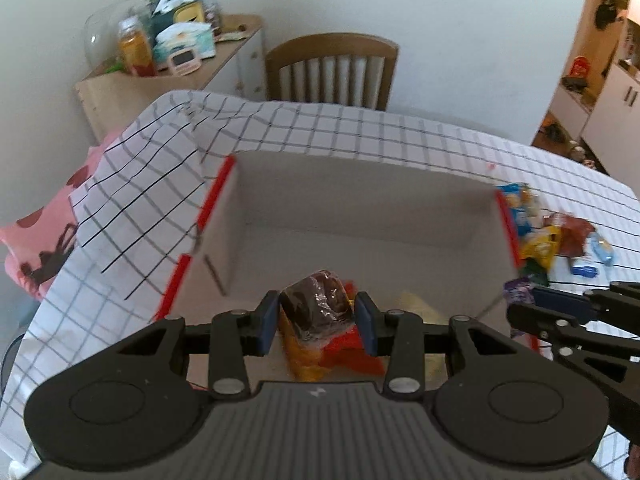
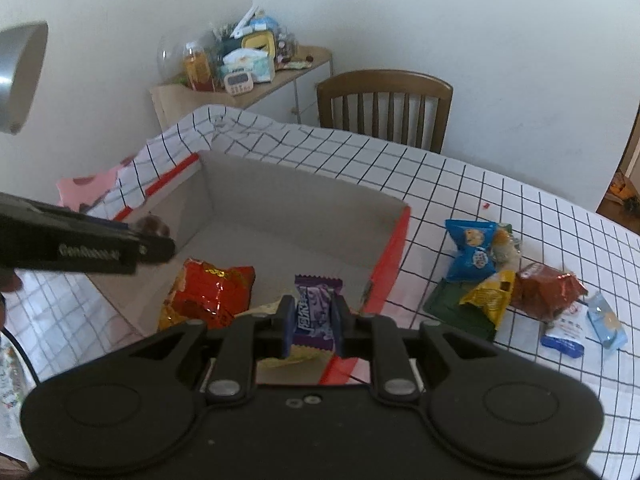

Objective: Organize snacks
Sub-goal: 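Carry the brown cake and purple candy over the red box with both tools, then open both tools to drop the cake and candy into the box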

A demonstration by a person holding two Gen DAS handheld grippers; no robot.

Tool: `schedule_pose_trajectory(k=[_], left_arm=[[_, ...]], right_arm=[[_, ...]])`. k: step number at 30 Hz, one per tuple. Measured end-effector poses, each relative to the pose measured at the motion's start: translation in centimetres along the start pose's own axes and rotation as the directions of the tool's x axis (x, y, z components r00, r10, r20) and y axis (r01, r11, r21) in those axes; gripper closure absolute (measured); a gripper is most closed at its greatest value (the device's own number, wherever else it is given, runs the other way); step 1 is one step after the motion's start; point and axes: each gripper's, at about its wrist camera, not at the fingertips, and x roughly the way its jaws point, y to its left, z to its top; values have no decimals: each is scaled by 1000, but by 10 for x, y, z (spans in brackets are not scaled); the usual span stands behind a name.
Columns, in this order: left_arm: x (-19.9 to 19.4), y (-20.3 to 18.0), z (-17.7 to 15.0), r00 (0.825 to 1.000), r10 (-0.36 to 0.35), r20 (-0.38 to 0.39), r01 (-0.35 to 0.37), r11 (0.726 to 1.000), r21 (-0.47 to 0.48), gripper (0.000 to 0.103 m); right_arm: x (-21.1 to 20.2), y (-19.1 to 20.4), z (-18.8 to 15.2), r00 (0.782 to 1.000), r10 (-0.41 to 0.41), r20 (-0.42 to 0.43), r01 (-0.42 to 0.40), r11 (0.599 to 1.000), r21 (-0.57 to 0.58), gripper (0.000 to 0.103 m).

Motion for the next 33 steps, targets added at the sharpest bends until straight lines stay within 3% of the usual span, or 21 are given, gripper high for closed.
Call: schedule_pose_trajectory(k=[14,27,33], left_arm=[[55,26,-5,993,36,-115,-36,999,-1,63],[65,22,-10,990,46,-132,-44,999,19,62],[55,19,-12,993,50,-103,-49,999,15,46]], right_arm=[[60,24,8,995,-14,-101,7,998,-65,85],[76,32,6,990,-14,-138,0,995,-96,79],[70,31,6,992,1,-129,-12,996,-85,73]])
